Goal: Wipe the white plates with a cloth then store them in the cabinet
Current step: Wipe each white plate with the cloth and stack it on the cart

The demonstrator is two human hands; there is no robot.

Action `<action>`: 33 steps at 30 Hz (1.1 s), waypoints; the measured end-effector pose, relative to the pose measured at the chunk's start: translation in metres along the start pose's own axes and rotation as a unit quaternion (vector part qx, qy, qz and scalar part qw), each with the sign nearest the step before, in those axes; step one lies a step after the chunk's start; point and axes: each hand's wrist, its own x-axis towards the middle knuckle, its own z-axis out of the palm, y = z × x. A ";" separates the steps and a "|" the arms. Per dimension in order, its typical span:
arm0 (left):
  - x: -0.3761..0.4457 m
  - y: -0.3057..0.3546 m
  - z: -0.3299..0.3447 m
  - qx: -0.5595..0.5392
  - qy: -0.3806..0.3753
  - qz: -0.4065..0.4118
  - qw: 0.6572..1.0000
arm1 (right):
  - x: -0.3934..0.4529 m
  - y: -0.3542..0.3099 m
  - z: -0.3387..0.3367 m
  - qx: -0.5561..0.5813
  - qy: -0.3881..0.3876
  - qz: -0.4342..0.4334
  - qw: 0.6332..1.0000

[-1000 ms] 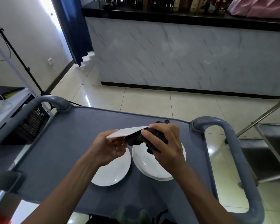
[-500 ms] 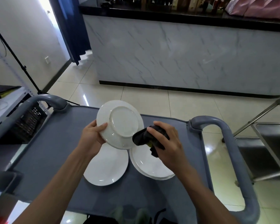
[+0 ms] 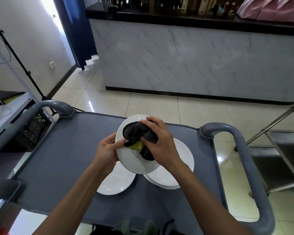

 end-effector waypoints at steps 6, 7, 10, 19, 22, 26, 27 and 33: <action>-0.005 -0.004 -0.002 -0.026 0.007 0.003 1.000 | -0.005 0.001 0.009 -0.086 0.000 0.027 0.996; -0.006 -0.006 -0.001 -0.033 0.013 0.005 0.999 | -0.008 0.001 0.011 -0.133 0.002 0.030 0.991; -0.007 -0.011 0.003 -0.056 0.037 0.009 0.998 | -0.018 -0.003 0.017 -0.202 0.004 0.055 0.978; -0.012 -0.013 0.007 -0.048 0.031 0.014 0.998 | -0.042 -0.001 0.017 -0.168 -0.001 -0.014 0.986; -0.013 -0.009 0.008 -0.028 0.015 0.010 0.999 | -0.039 -0.001 0.018 -0.172 0.048 -0.048 0.983; -0.018 -0.004 0.009 0.037 -0.029 0.017 0.999 | -0.016 -0.001 0.008 -0.144 0.070 0.013 0.987; -0.020 -0.003 0.008 0.048 -0.035 0.021 0.998 | -0.010 -0.003 0.005 -0.144 0.067 0.021 0.987; -0.022 0.005 0.006 0.084 -0.034 0.045 0.995 | 0.003 -0.016 0.001 -0.170 0.034 -0.024 0.985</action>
